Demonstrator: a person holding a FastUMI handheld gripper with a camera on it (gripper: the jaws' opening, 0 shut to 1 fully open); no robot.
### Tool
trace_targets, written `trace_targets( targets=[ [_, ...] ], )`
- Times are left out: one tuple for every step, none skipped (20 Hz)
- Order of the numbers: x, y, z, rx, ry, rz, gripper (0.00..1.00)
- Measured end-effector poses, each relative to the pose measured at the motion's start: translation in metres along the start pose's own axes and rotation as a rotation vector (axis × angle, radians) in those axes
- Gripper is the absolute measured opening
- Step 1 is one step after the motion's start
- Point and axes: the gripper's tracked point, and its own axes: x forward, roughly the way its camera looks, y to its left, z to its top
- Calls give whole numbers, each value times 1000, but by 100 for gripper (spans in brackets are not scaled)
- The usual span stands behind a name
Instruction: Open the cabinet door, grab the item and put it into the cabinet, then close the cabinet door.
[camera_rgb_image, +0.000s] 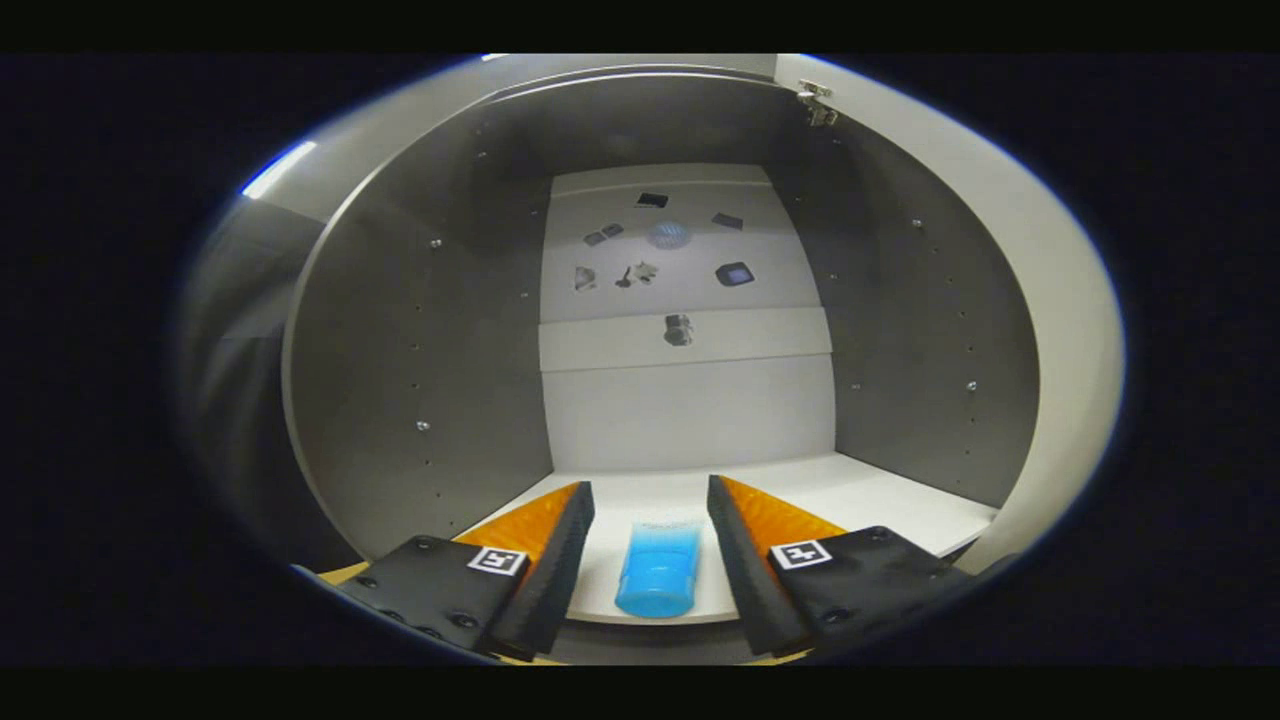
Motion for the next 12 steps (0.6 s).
trace_targets(
  targets=[
    [-4,2,9,-3,-17,4,83],
    [-12,5,19,-5,-31,12,85],
    [-21,8,27,-10,-37,18,90],
    [-32,10,36,-19,-44,25,92],
    [-43,12,47,-31,-54,28,93],
    [-56,14,56,-42,-58,26,93],
    [-70,17,64,-45,-58,27,94],
    [-84,21,72,-41,-56,39,94],
    [-100,25,80,-29,-56,56,94],
    [-116,28,90,-14,-59,76,95],
    [-133,28,99,0,-62,84,96],
    [-151,25,107,7,-65,88,96]
  ],
)
